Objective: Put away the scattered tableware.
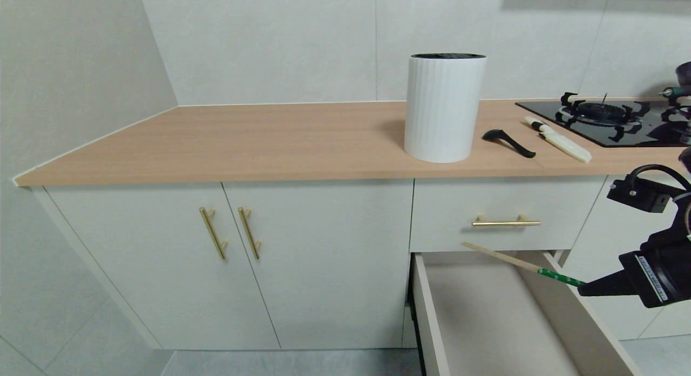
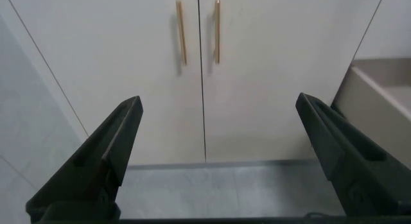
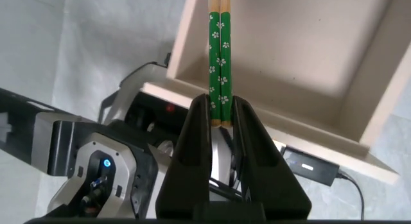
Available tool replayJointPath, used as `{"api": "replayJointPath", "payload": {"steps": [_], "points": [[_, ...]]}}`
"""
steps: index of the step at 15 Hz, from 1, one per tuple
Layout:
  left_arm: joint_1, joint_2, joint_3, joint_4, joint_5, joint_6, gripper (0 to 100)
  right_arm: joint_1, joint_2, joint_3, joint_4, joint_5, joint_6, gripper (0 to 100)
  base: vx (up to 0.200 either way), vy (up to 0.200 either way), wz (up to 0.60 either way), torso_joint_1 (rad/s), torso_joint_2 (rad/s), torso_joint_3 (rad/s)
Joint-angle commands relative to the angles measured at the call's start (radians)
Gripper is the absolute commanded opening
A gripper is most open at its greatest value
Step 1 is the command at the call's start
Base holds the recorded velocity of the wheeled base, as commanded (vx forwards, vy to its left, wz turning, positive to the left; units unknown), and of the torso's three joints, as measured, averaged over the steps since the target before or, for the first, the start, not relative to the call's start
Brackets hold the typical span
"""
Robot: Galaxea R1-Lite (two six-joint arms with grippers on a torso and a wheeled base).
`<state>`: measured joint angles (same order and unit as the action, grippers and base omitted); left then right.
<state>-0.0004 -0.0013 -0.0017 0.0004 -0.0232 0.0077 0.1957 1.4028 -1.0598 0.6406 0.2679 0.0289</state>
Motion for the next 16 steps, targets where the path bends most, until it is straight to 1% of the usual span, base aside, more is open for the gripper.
{"api": "replayJointPath", "payload": {"steps": [1,6,7,13,15,16], "points": [[0.0,0.001,0.0,0.001,0.0,0.0,100,0.001,0.022,0.0,-0.001,-0.004,0.0,0,0.0,0.0,0.0,-0.139,0.47,0.344],[0.0,0.001,0.0,0.001,0.0,0.0,100,0.001,0.041,0.001,-0.001,-0.006,0.0,0,0.0,0.0,0.0,-0.108,0.44,0.335],[0.0,0.001,0.0,0.001,-0.001,0.0,100,0.001,0.042,0.003,-0.007,-0.006,0.0,0,0.0,0.0,0.0,-0.036,0.24,0.183],[0.0,0.001,0.0,0.001,0.0,0.0,100,0.001,0.074,0.014,-0.032,-0.006,0.0,0,0.0,0.0,0.0,-0.011,0.03,0.027],[0.0,0.001,0.0,0.001,-0.001,0.0,100,0.001,0.143,0.061,-0.145,-0.009,0.002,0,0.0,0.0,0.0,0.0,0.0,0.0],[0.0,0.001,0.0,0.001,0.0,0.0,100,0.001,0.188,0.083,-0.2,-0.029,0.003,0,0.0,0.0,0.0,0.0,0.0,0.0]]}}
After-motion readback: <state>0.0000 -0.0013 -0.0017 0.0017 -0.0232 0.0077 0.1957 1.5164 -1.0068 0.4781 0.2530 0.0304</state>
